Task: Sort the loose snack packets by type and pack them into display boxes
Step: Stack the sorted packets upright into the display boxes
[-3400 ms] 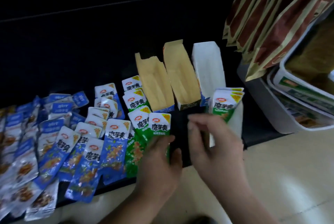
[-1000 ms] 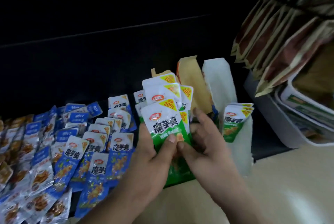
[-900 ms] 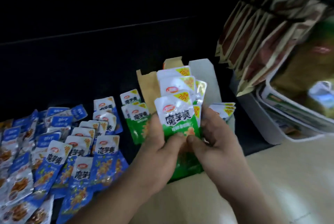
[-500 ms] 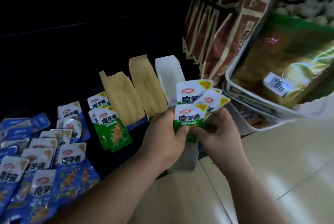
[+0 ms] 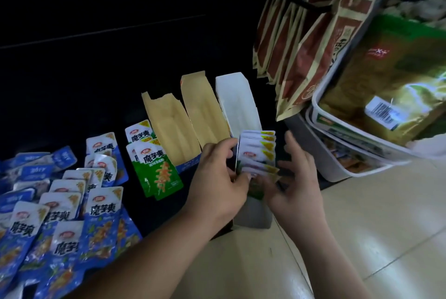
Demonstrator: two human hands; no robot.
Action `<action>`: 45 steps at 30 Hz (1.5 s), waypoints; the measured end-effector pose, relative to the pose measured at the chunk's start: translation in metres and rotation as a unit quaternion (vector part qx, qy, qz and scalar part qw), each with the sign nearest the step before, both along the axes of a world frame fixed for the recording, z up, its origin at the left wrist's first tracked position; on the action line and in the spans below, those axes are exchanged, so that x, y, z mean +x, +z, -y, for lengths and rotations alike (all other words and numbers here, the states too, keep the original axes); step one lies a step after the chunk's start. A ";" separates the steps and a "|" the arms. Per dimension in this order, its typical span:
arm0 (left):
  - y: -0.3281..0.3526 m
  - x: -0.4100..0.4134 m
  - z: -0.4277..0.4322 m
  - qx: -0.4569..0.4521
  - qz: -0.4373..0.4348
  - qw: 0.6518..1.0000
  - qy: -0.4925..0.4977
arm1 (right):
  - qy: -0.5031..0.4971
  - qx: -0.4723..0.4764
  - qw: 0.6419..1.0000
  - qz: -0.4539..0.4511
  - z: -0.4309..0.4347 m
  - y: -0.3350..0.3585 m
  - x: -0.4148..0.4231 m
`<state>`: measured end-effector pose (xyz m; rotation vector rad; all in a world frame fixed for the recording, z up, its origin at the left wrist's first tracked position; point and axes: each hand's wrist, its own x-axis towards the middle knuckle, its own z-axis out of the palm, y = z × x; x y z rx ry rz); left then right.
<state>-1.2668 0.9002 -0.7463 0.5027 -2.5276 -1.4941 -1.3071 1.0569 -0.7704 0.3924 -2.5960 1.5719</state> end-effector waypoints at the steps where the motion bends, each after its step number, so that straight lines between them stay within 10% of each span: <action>1: -0.002 -0.001 0.000 0.005 -0.006 1.000 0.001 | 0.007 -0.005 1.000 -0.005 0.000 0.002 -0.001; 12: -0.018 0.012 0.004 0.023 0.032 0.999 0.023 | -0.038 0.145 0.988 -0.039 0.018 -0.001 -0.014; 17: -0.029 0.058 0.027 0.066 0.007 0.992 0.111 | -0.060 0.126 0.966 -0.216 0.035 0.023 0.030; 21: -0.044 0.084 0.078 0.066 0.065 0.966 0.241 | 0.142 -0.034 0.987 -0.067 0.097 0.024 0.074; 25: -0.037 0.076 0.131 0.151 0.116 0.947 0.258 | 0.251 0.053 0.966 0.033 0.153 -0.013 0.086; 32: -0.037 0.031 0.193 0.229 0.158 0.924 0.262 | 0.255 0.194 0.946 0.041 0.218 -0.058 0.047; 45: -0.055 0.006 0.188 0.267 0.183 0.907 0.271 | 0.191 -0.022 0.922 0.336 0.208 -0.059 0.043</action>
